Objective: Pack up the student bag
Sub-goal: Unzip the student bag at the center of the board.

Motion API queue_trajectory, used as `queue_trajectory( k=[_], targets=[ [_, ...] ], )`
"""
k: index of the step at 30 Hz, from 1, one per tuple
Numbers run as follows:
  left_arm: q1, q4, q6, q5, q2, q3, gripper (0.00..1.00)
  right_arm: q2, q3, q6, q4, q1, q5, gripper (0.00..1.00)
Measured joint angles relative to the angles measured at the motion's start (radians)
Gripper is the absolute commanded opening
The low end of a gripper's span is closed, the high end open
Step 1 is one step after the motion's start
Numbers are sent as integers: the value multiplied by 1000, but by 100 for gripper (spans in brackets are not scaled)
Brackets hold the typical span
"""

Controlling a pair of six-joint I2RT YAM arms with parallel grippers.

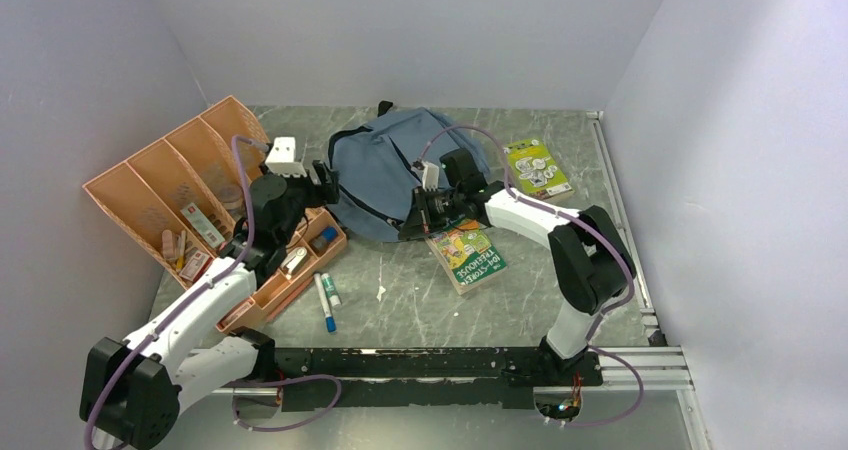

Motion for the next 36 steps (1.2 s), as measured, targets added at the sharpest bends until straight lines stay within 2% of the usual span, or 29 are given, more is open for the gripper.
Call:
queue_trajectory(
  k=[3, 6, 13, 16, 24, 32, 36],
  targets=[
    [0, 2, 10, 38, 8, 0, 83, 5, -1, 0, 3, 3, -4, 0],
    [0, 40, 65, 138, 9, -9, 82, 5, 6, 0, 3, 3, -6, 0],
    [0, 166, 337, 491, -13, -91, 82, 5, 119, -1, -38, 3, -6, 0],
    [0, 169, 459, 585, -14, -94, 82, 5, 179, -1, -46, 3, -3, 0],
    [0, 186, 704, 732, 8, -104, 78, 5, 235, -1, -95, 3, 6, 0],
    [-12, 275, 750, 875, 138, -104, 78, 4, 243, -21, -149, 3, 24, 0],
    [-47, 267, 798, 912, 199, -89, 77, 4, 243, -43, -178, 3, 29, 0]
  ],
)
